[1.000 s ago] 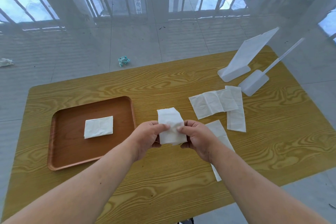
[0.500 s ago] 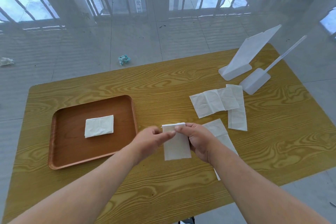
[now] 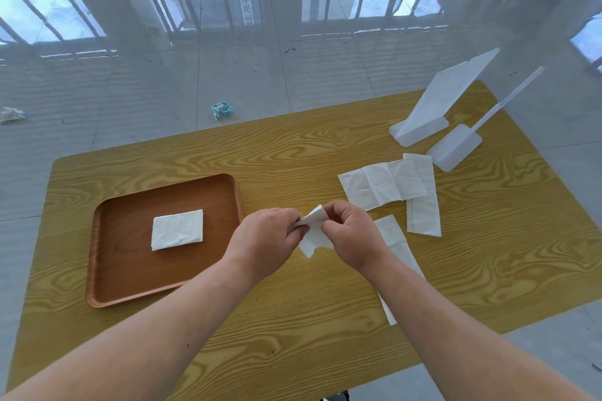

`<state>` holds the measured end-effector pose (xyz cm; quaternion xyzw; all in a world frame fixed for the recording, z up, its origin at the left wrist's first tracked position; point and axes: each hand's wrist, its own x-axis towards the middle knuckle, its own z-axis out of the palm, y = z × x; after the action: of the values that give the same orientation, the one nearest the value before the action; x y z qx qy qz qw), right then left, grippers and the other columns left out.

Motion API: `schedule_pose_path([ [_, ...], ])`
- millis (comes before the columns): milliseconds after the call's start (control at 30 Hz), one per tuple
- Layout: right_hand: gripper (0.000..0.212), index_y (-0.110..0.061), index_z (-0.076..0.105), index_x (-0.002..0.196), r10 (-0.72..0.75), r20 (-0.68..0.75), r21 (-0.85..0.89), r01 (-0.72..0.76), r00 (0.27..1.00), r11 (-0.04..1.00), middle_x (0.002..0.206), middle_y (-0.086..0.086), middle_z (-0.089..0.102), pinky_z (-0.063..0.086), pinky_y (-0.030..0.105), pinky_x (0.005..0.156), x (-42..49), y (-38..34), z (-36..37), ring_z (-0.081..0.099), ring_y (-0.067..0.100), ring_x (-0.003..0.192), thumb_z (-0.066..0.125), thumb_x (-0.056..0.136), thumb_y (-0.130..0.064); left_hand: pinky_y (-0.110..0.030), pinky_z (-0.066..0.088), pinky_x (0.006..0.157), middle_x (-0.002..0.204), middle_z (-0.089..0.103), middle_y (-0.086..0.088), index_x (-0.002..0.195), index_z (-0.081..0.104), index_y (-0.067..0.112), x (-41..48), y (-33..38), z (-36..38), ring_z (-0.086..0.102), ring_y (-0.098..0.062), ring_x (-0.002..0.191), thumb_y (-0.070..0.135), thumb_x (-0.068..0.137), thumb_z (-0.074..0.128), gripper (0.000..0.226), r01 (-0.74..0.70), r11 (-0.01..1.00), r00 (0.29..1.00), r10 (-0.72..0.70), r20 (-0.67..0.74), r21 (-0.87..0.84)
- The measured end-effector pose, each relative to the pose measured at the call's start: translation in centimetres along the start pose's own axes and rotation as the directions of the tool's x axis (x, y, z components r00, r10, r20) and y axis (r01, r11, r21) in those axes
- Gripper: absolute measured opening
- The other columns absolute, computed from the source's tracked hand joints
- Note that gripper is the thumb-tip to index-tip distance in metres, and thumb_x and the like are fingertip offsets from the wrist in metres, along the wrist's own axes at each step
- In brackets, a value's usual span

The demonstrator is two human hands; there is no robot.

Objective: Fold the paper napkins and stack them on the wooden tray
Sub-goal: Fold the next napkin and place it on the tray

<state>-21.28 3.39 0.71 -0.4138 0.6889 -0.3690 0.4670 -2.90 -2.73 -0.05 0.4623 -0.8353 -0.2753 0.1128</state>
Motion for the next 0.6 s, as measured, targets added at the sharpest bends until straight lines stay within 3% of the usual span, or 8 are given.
schedule_pose_path([
  [67,0.024,-0.024,0.069,0.107,0.057,-0.083,0.088,-0.050,0.995,0.995,0.091,-0.002,0.070,0.052,0.023,0.063,0.0,0.4,-0.4,0.064,0.009,0.078,0.060,0.085,-0.019,-0.030,0.045,0.053,0.064,0.064,0.011,0.080,0.067,0.031,-0.1,0.1,0.1,0.055,-0.004,0.057,0.047,0.094,0.063,0.022,0.143,0.965,0.987,-0.123,0.105,-0.220],
  [133,0.042,-0.023,0.062,0.123,0.196,-0.092,0.290,-0.162,0.976,0.943,0.111,0.004,0.068,0.054,0.032,0.079,0.2,1.0,-1.0,0.065,0.020,0.098,0.058,0.083,-0.035,-0.035,0.052,0.069,0.076,0.074,0.006,0.085,0.074,0.026,0.2,0.7,-0.1,0.065,-0.007,0.069,0.040,0.092,0.071,0.016,0.356,0.724,0.932,-0.224,0.286,-0.591],
  [200,0.062,-0.015,0.058,0.135,0.321,0.061,0.528,-0.304,0.945,0.793,0.124,0.011,0.068,0.051,0.045,0.094,0.3,1.6,-1.7,0.066,0.031,0.113,0.058,0.085,-0.052,-0.036,0.052,0.078,0.091,0.078,-0.001,0.092,0.077,0.023,0.5,1.0,-0.6,0.072,-0.016,0.082,0.037,0.090,0.075,0.015,0.483,0.472,0.875,-0.217,0.434,-0.738],
  [300,0.078,-0.020,0.060,0.140,0.315,0.341,0.660,-0.464,0.886,0.590,0.135,0.012,0.071,0.048,0.052,0.108,-0.1,1.9,-2.5,0.068,0.034,0.123,0.053,0.087,-0.076,-0.034,0.053,0.079,0.100,0.079,-0.005,0.102,0.076,0.020,0.7,1.4,-0.9,0.074,-0.020,0.088,0.036,0.088,0.077,0.021,0.548,0.300,0.836,-0.195,0.513,-0.781],
  [367,0.079,-0.020,0.061,0.141,0.264,0.422,0.641,-0.492,0.867,0.590,0.135,0.015,0.070,0.044,0.057,0.112,-0.3,1.7,-2.6,0.067,0.034,0.124,0.053,0.088,-0.077,-0.037,0.052,0.082,0.104,0.079,-0.006,0.106,0.075,0.019,0.8,1.6,-1.0,0.075,-0.022,0.091,0.034,0.090,0.076,0.022,0.562,0.268,0.825,-0.237,0.512,-0.782],
  [500,0.068,-0.012,0.064,0.137,0.263,0.418,0.546,-0.472,0.870,0.692,0.119,0.014,0.071,0.054,0.053,0.102,0.1,-0.3,-2.8,0.072,0.031,0.102,0.074,0.081,-0.051,-0.042,0.053,0.088,0.111,0.079,-0.002,0.116,0.070,0.021,1.4,2.1,-1.8,0.076,-0.022,0.100,0.045,0.085,0.079,0.041,0.592,0.260,0.792,-0.360,0.492,-0.763],
  [600,0.060,-0.015,0.068,0.131,0.284,0.409,0.489,-0.471,0.867,0.734,0.112,0.011,0.074,0.055,0.056,0.100,0.7,-1.2,-3.1,0.071,0.030,0.098,0.077,0.083,-0.051,-0.037,0.053,0.080,0.106,0.080,-0.004,0.110,0.072,0.017,1.9,1.7,-2.3,0.076,-0.016,0.089,0.038,0.089,0.077,0.030,0.613,0.343,0.772,-0.451,0.447,-0.712],
])
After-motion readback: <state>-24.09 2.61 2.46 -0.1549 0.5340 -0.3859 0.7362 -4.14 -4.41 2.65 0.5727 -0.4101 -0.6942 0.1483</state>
